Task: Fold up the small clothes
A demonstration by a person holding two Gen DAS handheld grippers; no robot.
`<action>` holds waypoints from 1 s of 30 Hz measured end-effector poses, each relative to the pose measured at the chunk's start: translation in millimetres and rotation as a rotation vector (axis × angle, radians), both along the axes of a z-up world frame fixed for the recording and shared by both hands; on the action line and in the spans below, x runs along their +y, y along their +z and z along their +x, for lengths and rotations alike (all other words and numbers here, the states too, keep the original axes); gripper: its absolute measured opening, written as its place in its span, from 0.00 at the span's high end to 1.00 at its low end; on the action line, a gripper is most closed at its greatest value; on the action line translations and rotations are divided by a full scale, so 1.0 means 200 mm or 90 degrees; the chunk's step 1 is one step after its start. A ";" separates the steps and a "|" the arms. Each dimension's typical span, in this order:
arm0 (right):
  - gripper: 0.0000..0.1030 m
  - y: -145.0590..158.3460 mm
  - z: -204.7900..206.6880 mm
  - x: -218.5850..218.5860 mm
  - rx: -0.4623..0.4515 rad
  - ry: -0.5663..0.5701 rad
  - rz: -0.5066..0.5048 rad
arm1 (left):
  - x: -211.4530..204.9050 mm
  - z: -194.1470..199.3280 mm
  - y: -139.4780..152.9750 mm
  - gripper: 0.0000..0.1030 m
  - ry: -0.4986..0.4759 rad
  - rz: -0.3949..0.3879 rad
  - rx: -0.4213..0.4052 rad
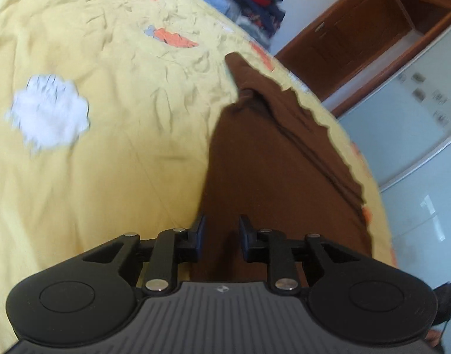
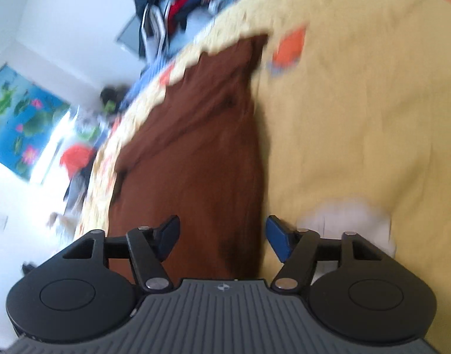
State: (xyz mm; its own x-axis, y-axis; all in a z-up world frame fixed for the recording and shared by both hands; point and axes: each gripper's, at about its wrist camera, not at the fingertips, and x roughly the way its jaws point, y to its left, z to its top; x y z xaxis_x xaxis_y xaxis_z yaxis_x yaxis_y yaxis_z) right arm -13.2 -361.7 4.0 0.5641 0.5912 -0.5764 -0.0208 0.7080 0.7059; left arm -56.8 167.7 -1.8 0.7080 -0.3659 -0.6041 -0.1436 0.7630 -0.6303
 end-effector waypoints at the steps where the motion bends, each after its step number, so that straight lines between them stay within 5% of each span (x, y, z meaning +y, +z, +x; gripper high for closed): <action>1: 0.38 -0.01 -0.04 0.01 -0.002 0.009 0.006 | -0.01 -0.01 -0.01 0.77 -0.003 -0.008 -0.001; 5: 0.41 -0.02 -0.08 0.03 0.005 0.013 0.034 | -0.03 0.03 0.00 0.77 -0.001 -0.001 0.005; 9: 0.62 -0.03 -0.07 0.05 0.016 0.016 0.018 | -0.04 0.05 0.06 0.77 0.017 0.067 0.012; 11: 0.62 -0.03 -0.08 0.05 0.020 0.015 0.023 | -0.02 0.05 0.07 0.77 0.022 0.084 0.016; 18: 0.50 -0.09 -0.08 0.05 0.020 0.013 0.098 | -0.04 0.06 0.01 0.77 -0.001 0.031 0.000; 20: 0.66 -0.10 -0.06 0.05 0.029 0.013 0.100 | -0.05 0.09 0.00 0.96 0.001 0.045 0.021; 21: 0.88 -0.12 -0.04 0.06 0.045 0.014 0.086 | -0.05 0.08 0.01 0.96 0.003 0.052 0.019; 27: 0.89 -0.01 -0.13 -0.04 -0.003 -0.014 0.050 | -0.07 -0.01 0.12 0.97 -0.034 0.152 -0.027; 30: 0.93 -0.10 -0.15 -0.07 0.027 -0.026 0.040 | -0.06 -0.03 0.04 0.96 -0.048 0.110 0.009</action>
State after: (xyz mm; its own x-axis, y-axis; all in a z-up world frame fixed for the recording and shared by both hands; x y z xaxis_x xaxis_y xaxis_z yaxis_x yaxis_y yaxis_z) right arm -43.4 -375.9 -16.2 0.5642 0.6033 -0.5636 0.0390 0.6624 0.7481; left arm -62.6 156.4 7.2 0.6734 -0.3072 -0.6724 -0.0907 0.8684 -0.4875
